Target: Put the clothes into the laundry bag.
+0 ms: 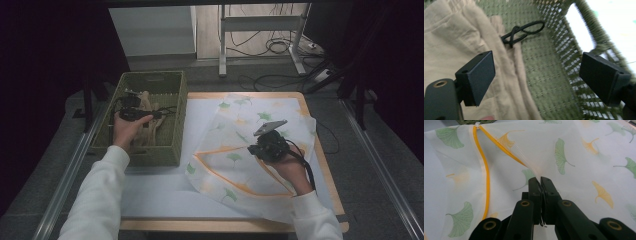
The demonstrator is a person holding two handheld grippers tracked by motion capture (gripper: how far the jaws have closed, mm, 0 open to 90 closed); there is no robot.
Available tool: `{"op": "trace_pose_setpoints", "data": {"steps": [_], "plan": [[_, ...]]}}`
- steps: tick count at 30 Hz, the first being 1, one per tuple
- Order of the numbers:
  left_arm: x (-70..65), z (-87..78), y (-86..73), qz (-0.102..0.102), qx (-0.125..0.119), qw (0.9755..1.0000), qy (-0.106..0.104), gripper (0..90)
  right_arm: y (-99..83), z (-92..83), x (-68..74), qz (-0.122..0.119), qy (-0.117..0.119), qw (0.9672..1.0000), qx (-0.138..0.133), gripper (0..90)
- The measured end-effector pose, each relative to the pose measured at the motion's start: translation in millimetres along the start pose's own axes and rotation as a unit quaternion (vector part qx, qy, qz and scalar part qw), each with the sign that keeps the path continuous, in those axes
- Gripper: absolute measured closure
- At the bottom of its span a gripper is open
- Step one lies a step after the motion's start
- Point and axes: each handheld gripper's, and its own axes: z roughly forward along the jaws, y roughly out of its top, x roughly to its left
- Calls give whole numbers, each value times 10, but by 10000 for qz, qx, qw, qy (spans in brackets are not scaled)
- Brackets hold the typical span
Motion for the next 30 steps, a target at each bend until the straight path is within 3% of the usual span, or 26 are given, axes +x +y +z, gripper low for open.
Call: {"op": "trace_pose_setpoints", "data": {"steps": [10, 13, 21, 30], "plan": [[127, 134, -38, -142, 332, 9992, 176, 131, -7, 6, -3, -20, 12, 10000, 48, 866], [144, 203, -33, -201, 544, 9980, 236, 132, -7, 11, -1, -31, 17, 10000, 63, 866], [153, 289, -11, -140, 714, 9969, 311, 133, -7, 1, -3, -12, 23, 10000, 56, 866], [158, 471, 10, -98, 1098, 9927, 480, 117, -7, 8, 1, -36, 24, 10000, 71, 866]]}}
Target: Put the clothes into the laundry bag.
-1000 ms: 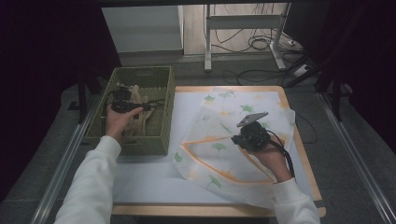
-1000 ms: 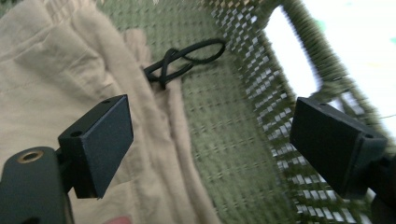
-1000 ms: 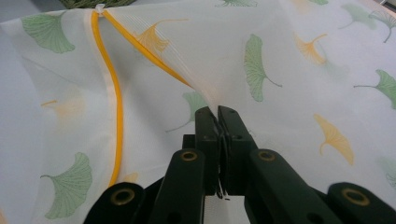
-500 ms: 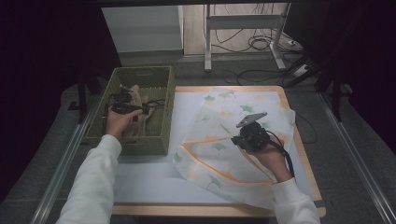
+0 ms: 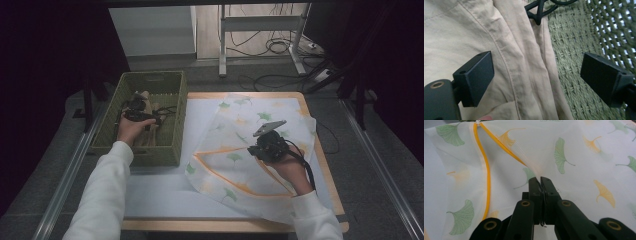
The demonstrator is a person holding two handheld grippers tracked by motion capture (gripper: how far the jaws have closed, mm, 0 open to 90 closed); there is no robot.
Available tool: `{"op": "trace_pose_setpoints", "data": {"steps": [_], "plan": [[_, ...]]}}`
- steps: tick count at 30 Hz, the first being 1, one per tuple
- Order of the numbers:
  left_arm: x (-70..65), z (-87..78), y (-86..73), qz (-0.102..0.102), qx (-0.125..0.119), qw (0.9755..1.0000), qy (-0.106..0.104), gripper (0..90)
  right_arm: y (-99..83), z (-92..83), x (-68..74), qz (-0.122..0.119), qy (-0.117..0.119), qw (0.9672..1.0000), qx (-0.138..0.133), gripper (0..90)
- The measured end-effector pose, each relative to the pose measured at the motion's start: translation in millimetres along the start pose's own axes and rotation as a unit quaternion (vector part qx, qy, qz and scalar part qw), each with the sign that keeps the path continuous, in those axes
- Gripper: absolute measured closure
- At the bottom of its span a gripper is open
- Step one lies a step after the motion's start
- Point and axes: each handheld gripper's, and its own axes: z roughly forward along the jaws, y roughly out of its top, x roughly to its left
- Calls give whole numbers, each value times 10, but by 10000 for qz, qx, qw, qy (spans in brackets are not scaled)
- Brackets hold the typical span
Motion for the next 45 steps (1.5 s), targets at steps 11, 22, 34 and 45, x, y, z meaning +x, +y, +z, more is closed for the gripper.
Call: {"op": "trace_pose_setpoints", "data": {"steps": [11, 22, 34, 45], "plan": [[-4, 142, 43, 57, 339, 9989, 322, 96, -12, 0, -17, 18, -1, 10000, 6, 866], [23, 244, 20, 191, 608, 9959, 645, 124, -13, -1, -17, 9, 1, 10000, 10, 866], [40, 312, 6, 472, 867, 9917, 829, 195, -15, 14, -7, 14, 19, 10000, 30, 866], [19, 317, 28, 281, 1050, 9899, 914, 232, -15, 14, -2, -10, 2, 10000, 32, 866]]}}
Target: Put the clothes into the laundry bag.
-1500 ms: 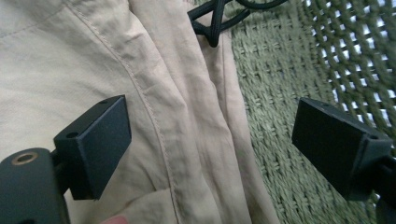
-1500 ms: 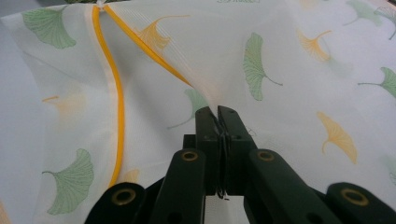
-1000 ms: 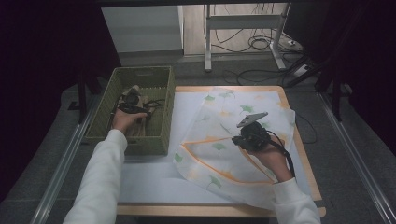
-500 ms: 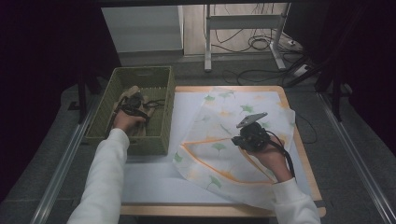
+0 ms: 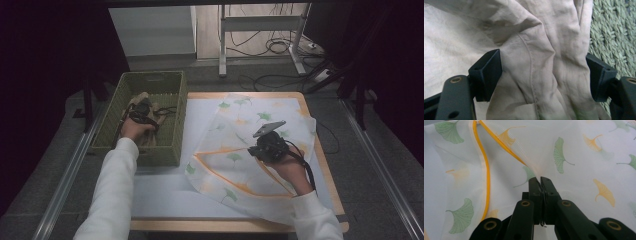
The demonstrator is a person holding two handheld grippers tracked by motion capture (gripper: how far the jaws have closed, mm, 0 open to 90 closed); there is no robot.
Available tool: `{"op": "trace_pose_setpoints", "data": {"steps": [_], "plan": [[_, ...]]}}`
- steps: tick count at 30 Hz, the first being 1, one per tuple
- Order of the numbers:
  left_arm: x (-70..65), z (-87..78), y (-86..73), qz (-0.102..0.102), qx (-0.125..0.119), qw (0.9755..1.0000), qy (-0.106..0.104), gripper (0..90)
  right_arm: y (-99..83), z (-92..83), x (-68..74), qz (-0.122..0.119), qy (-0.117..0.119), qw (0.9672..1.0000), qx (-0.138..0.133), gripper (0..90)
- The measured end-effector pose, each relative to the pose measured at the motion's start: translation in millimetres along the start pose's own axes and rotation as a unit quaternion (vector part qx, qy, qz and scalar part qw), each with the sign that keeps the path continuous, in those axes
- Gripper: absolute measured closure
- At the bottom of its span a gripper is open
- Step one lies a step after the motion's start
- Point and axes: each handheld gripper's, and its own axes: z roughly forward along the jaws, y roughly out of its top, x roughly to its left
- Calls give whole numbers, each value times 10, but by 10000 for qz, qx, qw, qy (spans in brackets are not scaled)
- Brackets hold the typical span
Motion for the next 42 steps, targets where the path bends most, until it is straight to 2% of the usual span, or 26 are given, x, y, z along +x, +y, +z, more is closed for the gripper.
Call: {"op": "trace_pose_setpoints", "data": {"steps": [6, 7, 8, 11, 12, 13, 15, 19, 26, 31, 34, 35, 36, 38, 42], "plan": [[20, -4, 4, -22, 32, 10000, -86, 242, -1, -4, -2, -4, -3, 10000, -1, 866], [38, -17, 4, -112, 55, 9998, -169, 281, -2, -4, -2, -5, -4, 10000, -2, 866], [38, -17, 4, -112, 55, 9998, -169, 300, -2, -4, -2, -5, -4, 10000, -2, 866], [71, -44, 0, -201, 85, 9992, -338, 340, -4, -11, -3, -3, -4, 10000, -4, 865], [99, -63, -8, -186, 90, 9996, -179, 425, -5, -13, -5, -2, -11, 10000, -7, 865], [129, -66, -20, -232, 58, 9995, -224, 488, -6, -16, -8, 4, -16, 10000, -8, 865], [171, -71, -42, -293, -13, 9990, -325, 519, -6, -18, -8, 4, -16, 10000, -9, 865], [179, -64, -55, -333, -58, 9988, -343, 517, -2, -8, -2, -13, -22, 10000, -4, 865], [124, -47, -26, -156, 16, 9998, -143, 477, -3, -2, 3, -20, -33, 10000, -12, 865], [131, -50, -9, -158, 66, 9997, -157, 515, 4, -14, 17, -30, -30, 10000, -19, 866], [153, -62, -11, -171, 65, 9996, -230, 587, -3, -8, 5, -23, -13, 10000, -5, 865], [160, -71, -11, -187, 63, 9996, -195, 587, -3, -8, 5, -23, -13, 10000, -5, 865], [182, -77, -12, -219, 58, 9994, -254, 654, -5, -6, 2, -21, -16, 10000, -6, 865], [210, -84, -19, -269, 19, 9991, -336, 721, -8, -8, 0, 4, -13, 10000, 0, 865], [258, -99, -32, -354, -28, 9983, -463, 752, -11, -14, -12, 11, -21, 10000, -10, 865]]}}
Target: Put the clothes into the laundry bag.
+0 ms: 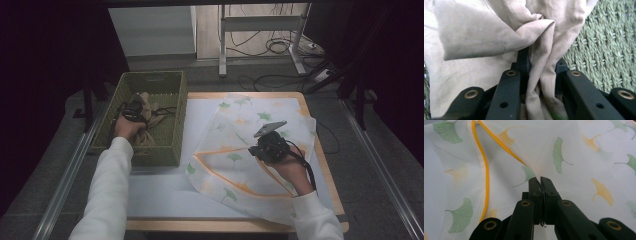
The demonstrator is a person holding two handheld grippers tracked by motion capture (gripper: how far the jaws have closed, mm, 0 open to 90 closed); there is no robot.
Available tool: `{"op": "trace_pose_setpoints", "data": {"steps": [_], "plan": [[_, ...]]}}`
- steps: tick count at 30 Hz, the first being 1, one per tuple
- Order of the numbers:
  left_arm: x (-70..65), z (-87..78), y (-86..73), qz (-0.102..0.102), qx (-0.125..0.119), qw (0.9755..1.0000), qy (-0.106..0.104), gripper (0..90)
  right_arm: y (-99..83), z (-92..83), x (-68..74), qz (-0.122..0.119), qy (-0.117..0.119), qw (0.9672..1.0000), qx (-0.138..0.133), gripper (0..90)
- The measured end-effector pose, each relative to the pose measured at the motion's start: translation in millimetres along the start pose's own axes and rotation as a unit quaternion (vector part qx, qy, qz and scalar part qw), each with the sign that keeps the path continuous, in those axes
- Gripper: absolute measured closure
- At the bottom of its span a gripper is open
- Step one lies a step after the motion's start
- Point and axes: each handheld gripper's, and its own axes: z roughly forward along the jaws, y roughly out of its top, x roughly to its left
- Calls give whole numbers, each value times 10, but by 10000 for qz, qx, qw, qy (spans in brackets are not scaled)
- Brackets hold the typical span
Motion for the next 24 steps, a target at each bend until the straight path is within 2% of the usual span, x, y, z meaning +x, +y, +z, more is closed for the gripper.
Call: {"op": "trace_pose_setpoints", "data": {"steps": [3, 7, 13, 14, 15, 17, 24], "plan": [[3, -11, -5, -68, -59, 10000, -35, 766, -2, -10, -8, 3, -11, 10000, -4, 866], [-8, -65, -13, 37, -102, 9999, 4, 774, -3, -14, -13, 6, -2, 10000, -19, 866], [29, -183, -53, 15, -348, 9993, -151, 786, -3, -13, -13, 17, 0, 10000, -25, 866], [32, -222, -75, 50, -447, 9989, -167, 787, -2, -14, -13, 19, -3, 10000, -28, 865], [32, -222, -75, 50, -447, 9989, -167, 788, -2, -14, -13, 19, -3, 10000, -28, 865], [7, -287, -102, 176, -527, 9983, -160, 789, -1, -14, -10, 29, -11, 10000, -31, 865], [-20, -407, -137, 252, -792, 9963, -220, 793, 4, -26, -4, 25, 9, 10000, -45, 866]]}}
